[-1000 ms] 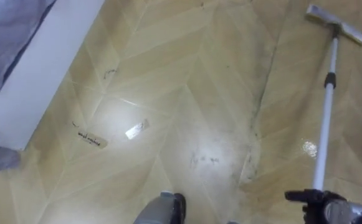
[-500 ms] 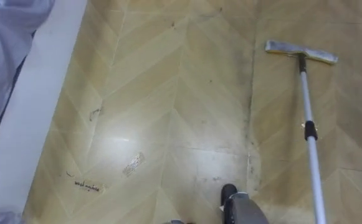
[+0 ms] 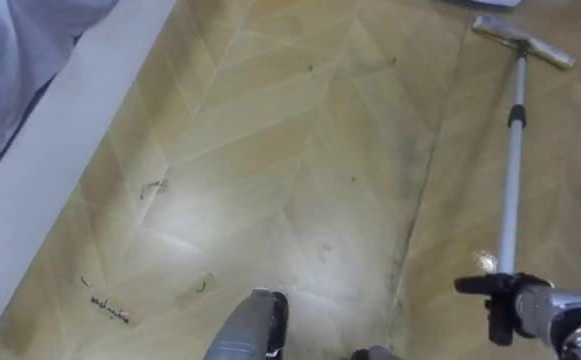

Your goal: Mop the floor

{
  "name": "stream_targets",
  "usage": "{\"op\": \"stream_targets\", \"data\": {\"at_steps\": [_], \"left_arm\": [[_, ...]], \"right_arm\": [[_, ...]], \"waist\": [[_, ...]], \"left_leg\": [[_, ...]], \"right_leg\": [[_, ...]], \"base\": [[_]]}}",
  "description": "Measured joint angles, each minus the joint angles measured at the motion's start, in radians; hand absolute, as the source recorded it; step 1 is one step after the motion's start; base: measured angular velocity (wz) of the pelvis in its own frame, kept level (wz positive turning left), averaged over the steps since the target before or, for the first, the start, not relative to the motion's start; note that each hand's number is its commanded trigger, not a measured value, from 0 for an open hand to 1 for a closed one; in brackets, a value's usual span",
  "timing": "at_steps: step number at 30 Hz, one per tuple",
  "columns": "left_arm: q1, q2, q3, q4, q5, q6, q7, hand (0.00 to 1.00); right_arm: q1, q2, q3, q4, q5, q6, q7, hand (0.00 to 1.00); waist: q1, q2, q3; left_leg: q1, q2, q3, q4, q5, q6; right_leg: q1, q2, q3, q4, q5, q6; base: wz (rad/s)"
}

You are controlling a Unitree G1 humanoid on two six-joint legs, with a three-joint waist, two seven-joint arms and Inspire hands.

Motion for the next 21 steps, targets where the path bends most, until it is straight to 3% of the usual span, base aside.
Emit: {"op": "stream_targets", "data": {"at_steps": [1, 3, 7, 10, 12, 14, 15, 16, 18, 20, 21], "left_arm": [[-0.009, 0.0, 0.0, 0.005, 0.003, -0.002, -0.006, 0.0], [-0.046, -0.004, 0.0, 0.013, 0.014, -0.016, -0.016, 0.0], [-0.059, -0.015, -0.001, 0.01, 0.037, -0.038, -0.015, 0.0], [-0.059, -0.031, -0.006, 0.017, 0.059, -0.038, -0.007, 0.0], [-0.054, -0.038, -0.014, 0.034, 0.065, -0.032, 0.007, 0.0], [-0.037, -0.054, -0.009, 0.049, 0.076, -0.028, 0.013, 0.0], [-0.026, -0.064, -0.005, 0.054, 0.075, -0.026, 0.01, 0.0], [-0.022, -0.067, -0.004, 0.058, 0.073, -0.025, 0.009, 0.0], [-0.015, -0.068, -0.003, 0.061, 0.068, -0.009, 0.009, 0.0], [-0.018, -0.068, -0.001, 0.06, 0.059, -0.003, 0.01, 0.0], [-0.021, -0.067, 0.001, 0.06, 0.056, -0.003, 0.01, 0.0]], "right_arm": [[0.017, -0.003, 0.008, 0.001, 0.0, -0.003, 0.006, 1.0], [0.095, -0.009, 0.036, 0.02, -0.002, -0.023, 0.017, 1.0], [0.212, -0.003, 0.055, 0.058, -0.009, -0.041, 0.001, 1.0], [0.279, 0.021, 0.054, 0.058, -0.028, -0.049, -0.061, 1.0], [0.313, 0.051, 0.054, 0.058, -0.032, -0.051, -0.088, 1.0], [0.346, 0.086, 0.046, 0.057, -0.042, -0.051, -0.107, 1.0], [0.348, 0.095, 0.033, 0.055, -0.055, -0.049, -0.109, 1.0], [0.346, 0.097, 0.032, 0.05, -0.059, -0.043, -0.109, 1.0], [0.335, 0.103, 0.031, 0.037, -0.068, -0.023, -0.109, 1.0], [0.275, 0.098, 0.031, 0.038, -0.075, 0.02, -0.096, 1.0], [0.255, 0.096, 0.031, 0.042, -0.074, 0.024, -0.089, 1.0]], "waist": [[0.0, 0.0, -0.0002], [-0.007, 0.027, -0.0006], [-0.035, 0.069, -0.0061], [-0.061, 0.107, -0.0074], [-0.067, 0.105, -0.0075], [-0.067, 0.096, -0.0095], [-0.058, 0.107, -0.02], [-0.056, 0.098, -0.0146], [-0.062, 0.093, -0.0119], [-0.055, 0.078, -0.0111], [-0.052, 0.072, -0.0083]], "left_leg": [[0.01, -0.007, 0.01, 0.001, -0.01, 0.01], [0.04, -0.028, 0.018, 0.015, -0.055, 0.034], [0.073, -0.071, -0.012, 0.018, -0.101, 0.056], [0.08, -0.073, -0.036, -0.001, -0.107, 0.06], [0.112, -0.073, -0.035, -0.024, -0.109, 0.057], [0.163, -0.067, -0.039, -0.054, -0.117, 0.04], [0.186, -0.051, -0.046, -0.069, -0.12, 0.029], [0.198, -0.051, -0.057, -0.077, -0.119, 0.025], [0.237, -0.051, -0.075, -0.1, -0.113, 0.014], [0.272, -0.036, -0.07, -0.121, -0.111, 0.004], [0.278, -0.033, -0.069, -0.124, -0.11, 0.0]], "right_leg": [[0.001, -0.007, 0.004, 0.017, 0.005, 0.01], [-0.001, -0.022, 0.025, 0.075, 0.04, 0.046], [-0.031, -0.019, 0.084, 0.184, 0.11, 0.058], [-0.115, 0.018, 0.091, 0.154, 0.109, 0.061], [-0.143, 0.033, 0.09, 0.043, 0.115, 0.053], [-0.122, 0.049, 0.062, -0.117, 0.172, 0.019], [-0.091, 0.07, 0.056, -0.154, 0.185, 0.006], [-0.073, 0.074, 0.054, -0.165, 0.188, 0.002], [-0.032, 0.076, 0.036, -0.189, 0.194, -0.007], [0.002, 0.084, 0.035, -0.216, 0.198, -0.019], [0.007, 0.085, 0.036, -0.218, 0.199, -0.022]], "base": [[0.05], [0.11], [0.19], [0.15], [0.02], [-0.16], [-0.31], [-0.29], [-0.03], [-0.09], [-0.15]]}}
